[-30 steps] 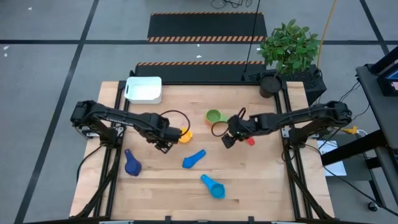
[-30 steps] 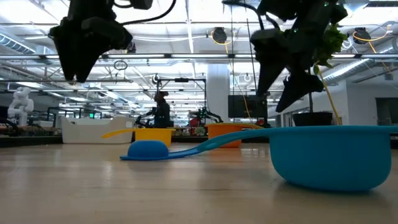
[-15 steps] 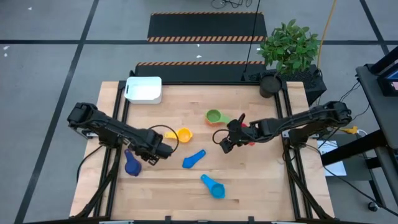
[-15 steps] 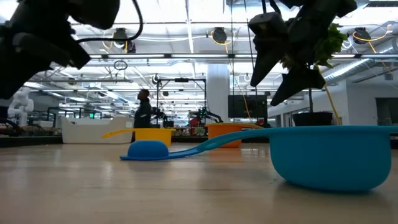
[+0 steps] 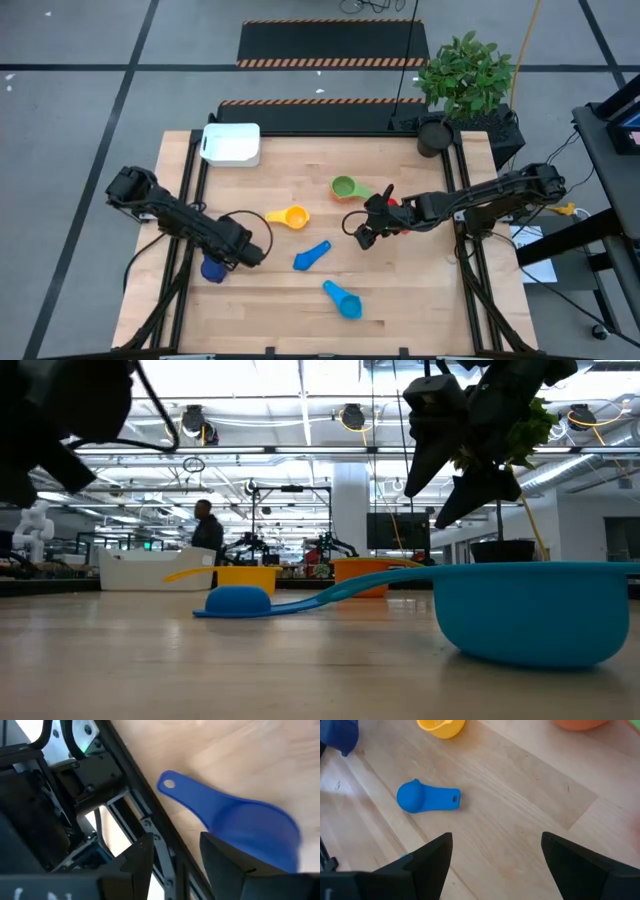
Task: Nest measuring cups in basket
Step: Stack the dark blue measuring cup into the light green measuring cup
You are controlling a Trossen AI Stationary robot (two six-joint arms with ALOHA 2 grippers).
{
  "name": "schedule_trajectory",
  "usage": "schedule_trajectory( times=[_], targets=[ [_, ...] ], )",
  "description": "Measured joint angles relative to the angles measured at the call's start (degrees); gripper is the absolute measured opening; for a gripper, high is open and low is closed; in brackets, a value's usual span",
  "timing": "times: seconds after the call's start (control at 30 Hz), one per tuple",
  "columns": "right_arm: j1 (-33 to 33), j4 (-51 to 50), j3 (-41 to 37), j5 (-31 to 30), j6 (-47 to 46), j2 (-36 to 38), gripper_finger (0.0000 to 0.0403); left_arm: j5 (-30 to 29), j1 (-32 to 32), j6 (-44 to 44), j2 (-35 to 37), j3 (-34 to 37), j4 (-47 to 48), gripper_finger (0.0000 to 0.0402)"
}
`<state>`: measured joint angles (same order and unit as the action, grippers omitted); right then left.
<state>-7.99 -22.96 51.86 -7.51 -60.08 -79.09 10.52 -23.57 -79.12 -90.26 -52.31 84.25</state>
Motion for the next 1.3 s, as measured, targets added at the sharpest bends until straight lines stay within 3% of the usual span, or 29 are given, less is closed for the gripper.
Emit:
schedule_trajectory(
  times=[0.57,0.9,1.03,1.3],
  targets=[
    [0.0,0.0,0.0,-0.1,4.5,0.0,0.0297,-1.9,-7.5,-0.1,0.0,3.8,-15.1,0.0106],
    [0.0,0.0,0.0,-0.2,6.3,0.0,0.0297,-10.1,-11.0,1.4,0.0,-3.1,-16.6,0.0097],
    [0.1,0.0,0.0,-0.2,7.3,0.0,0.0297,-7.6,-9.8,-3.7,0.0,-4.4,-15.0,0.0099],
    [0.1,0.0,0.0,-0.4,7.3,0.0,0.0297,-1.0,-6.6,-21.7,0.0,-2.1,-12.9,0.0131]
  ],
)
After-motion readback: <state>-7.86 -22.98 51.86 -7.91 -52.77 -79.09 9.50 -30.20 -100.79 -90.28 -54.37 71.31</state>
